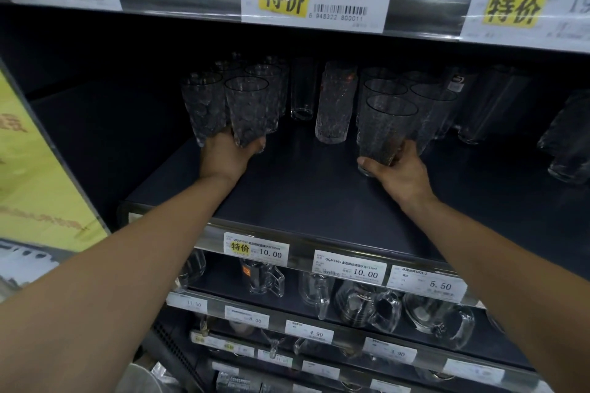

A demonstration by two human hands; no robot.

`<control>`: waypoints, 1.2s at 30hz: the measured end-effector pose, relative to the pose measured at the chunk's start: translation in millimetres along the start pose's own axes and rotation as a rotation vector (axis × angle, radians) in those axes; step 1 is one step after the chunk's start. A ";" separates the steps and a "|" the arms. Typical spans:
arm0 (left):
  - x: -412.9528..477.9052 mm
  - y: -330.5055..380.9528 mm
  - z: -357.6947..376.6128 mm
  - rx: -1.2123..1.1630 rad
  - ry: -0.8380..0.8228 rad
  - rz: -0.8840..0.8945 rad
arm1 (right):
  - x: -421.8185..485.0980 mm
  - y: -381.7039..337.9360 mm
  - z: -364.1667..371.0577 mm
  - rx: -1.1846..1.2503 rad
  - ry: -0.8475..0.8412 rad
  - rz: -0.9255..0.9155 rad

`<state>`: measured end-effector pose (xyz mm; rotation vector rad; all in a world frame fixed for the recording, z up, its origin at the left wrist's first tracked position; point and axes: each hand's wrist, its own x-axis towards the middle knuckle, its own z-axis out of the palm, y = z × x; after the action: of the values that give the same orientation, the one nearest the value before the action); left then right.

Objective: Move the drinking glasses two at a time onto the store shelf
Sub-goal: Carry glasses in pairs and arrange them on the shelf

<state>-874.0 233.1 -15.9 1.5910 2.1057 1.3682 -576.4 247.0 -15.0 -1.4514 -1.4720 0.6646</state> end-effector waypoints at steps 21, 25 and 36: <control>-150.9 171.3 17.9 -0.402 -0.416 0.078 | -110.2 3.0 -160.0 0.100 -0.046 0.054; -191.2 220.4 46.1 -0.483 -0.526 0.117 | -132.4 17.9 -225.3 0.090 0.011 0.057; -278.4 367.7 172.3 -0.518 -0.686 0.190 | -151.4 101.6 -437.8 -0.010 0.224 0.089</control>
<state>-404.8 101.9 54.8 1.7147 1.1283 1.0674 -165.2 17.9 43.0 -1.5529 -1.2456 0.5293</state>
